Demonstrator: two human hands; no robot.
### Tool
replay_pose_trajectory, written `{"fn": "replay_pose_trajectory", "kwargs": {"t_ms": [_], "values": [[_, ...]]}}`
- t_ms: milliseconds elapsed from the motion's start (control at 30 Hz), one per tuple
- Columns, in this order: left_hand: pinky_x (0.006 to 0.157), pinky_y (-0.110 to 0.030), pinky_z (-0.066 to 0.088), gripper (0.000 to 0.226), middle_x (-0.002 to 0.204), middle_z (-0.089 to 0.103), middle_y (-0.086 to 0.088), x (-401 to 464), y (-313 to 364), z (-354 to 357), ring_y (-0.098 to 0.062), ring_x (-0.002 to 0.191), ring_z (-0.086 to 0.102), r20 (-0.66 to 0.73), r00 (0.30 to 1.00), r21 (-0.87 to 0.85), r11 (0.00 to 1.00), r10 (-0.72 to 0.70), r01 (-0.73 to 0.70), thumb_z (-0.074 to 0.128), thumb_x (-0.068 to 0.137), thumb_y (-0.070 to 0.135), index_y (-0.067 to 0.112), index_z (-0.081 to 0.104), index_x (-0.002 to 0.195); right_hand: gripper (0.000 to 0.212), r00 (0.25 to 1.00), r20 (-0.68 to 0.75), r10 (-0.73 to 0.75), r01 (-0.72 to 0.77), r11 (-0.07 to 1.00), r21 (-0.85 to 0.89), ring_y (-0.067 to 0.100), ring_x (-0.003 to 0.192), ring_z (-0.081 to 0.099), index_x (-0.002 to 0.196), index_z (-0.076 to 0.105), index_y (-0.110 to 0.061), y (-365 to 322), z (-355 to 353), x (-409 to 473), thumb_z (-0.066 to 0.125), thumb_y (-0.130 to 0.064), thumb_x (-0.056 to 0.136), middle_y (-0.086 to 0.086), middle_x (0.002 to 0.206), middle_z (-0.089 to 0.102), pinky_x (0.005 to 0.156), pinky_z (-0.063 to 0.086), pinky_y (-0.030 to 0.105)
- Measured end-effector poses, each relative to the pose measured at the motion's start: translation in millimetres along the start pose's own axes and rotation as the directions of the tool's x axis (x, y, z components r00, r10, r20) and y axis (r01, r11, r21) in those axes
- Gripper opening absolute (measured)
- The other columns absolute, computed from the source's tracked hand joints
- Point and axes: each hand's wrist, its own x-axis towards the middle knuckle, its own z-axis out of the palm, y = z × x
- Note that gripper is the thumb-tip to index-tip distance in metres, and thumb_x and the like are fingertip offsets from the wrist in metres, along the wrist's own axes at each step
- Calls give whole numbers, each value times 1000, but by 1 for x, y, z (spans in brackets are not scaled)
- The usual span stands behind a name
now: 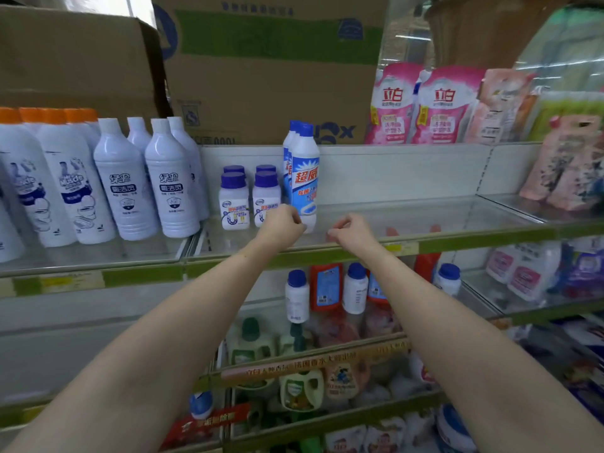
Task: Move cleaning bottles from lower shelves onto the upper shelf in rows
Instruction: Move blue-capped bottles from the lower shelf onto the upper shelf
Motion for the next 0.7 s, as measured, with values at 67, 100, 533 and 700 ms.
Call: {"fn": "replay_pose_trajectory", "kwargs": {"t_ms": [67, 100, 533, 700], "values": [[70, -36, 53, 14, 88, 66, -8, -11, 7, 6, -24, 87, 65, 29, 998, 98, 993, 63, -65, 66, 93, 23, 9, 66, 91, 25, 1000, -12, -6, 6, 1000, -5, 18, 66, 56, 78, 51, -19, 9, -4, -10, 71, -7, 87, 3, 74, 58, 64, 47, 33], [68, -35, 51, 16, 88, 66, -8, -17, 11, 9, -25, 87, 64, 30, 993, 162, 980, 110, -113, 65, 93, 24, 9, 66, 89, 24, 1000, -13, -13, 13, 1000, -24, 20, 69, 58, 77, 52, -19, 14, -6, -16, 71, -8, 88, 3, 74, 59, 67, 49, 35], [64, -35, 48, 14, 91, 68, -11, -69, -14, 65, -30, 86, 65, 392, 910, 351, 892, 136, -285, 62, 90, 23, 11, 62, 83, 18, 986, 64, 154, -137, 966, -220, 30, 96, 69, 79, 58, -20, 81, -4, -73, 61, -9, 93, 4, 91, 65, 81, 59, 45], [60, -33, 44, 26, 76, 61, -8, -72, -49, 80, -30, 78, 63, 431, 902, 343, 924, 2, -166, 59, 93, 19, 13, 50, 69, 4, 977, 94, 194, -164, 952, -259, 22, 90, 63, 92, 64, -13, 109, 11, -86, 63, -14, 96, 9, 104, 69, 75, 51, 33]]}}
